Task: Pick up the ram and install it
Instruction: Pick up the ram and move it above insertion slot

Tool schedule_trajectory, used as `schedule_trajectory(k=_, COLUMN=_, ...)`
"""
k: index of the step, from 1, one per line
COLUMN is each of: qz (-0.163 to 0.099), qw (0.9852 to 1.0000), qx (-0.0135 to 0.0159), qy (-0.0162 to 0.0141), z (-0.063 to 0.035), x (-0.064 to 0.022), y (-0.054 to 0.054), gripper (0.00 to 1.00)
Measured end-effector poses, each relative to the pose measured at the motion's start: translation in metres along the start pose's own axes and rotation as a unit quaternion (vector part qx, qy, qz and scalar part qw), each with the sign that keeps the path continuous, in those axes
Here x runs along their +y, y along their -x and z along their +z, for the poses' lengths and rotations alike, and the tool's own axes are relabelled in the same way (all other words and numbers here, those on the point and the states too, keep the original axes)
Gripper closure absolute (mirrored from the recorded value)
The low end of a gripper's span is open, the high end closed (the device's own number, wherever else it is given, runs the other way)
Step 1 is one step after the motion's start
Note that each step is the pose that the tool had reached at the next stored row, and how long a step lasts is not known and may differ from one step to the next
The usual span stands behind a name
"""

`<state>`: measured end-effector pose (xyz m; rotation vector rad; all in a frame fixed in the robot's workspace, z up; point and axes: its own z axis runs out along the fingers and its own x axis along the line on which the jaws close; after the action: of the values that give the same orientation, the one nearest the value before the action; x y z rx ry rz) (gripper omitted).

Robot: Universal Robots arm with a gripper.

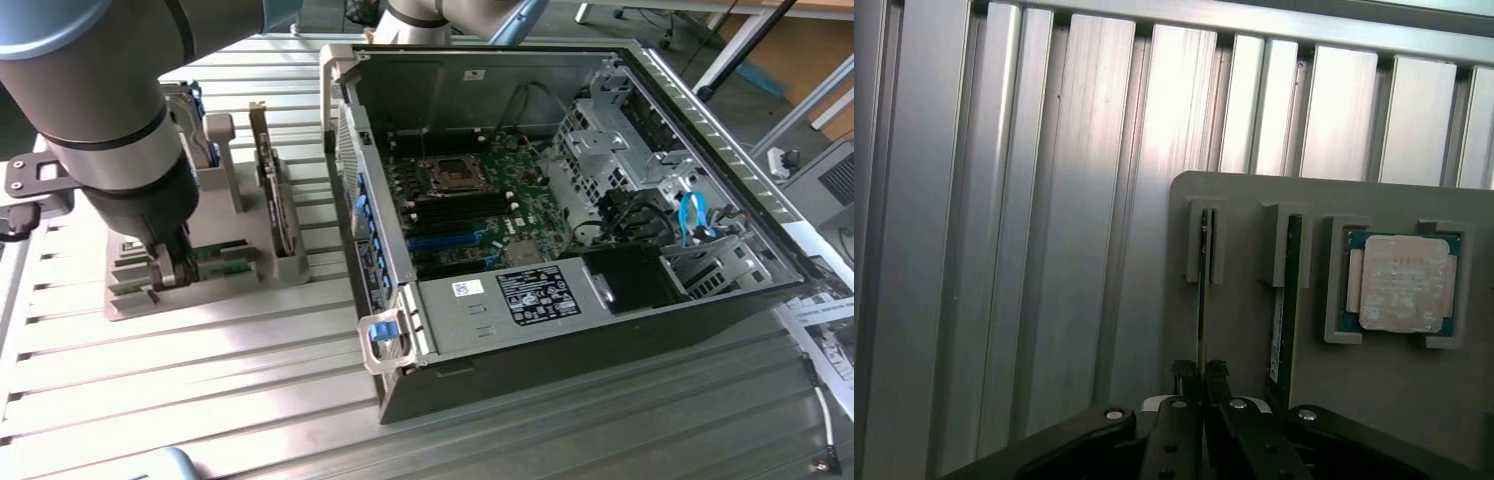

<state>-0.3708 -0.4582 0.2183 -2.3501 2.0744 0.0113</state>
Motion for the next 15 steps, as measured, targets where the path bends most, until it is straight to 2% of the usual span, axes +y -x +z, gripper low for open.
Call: schedule_trajectory(k=15, qz=0.0, qw=1.0, qx=0.0, qy=0.0, z=-0.0138, x=0.0, y=0.0, gripper=0.86)
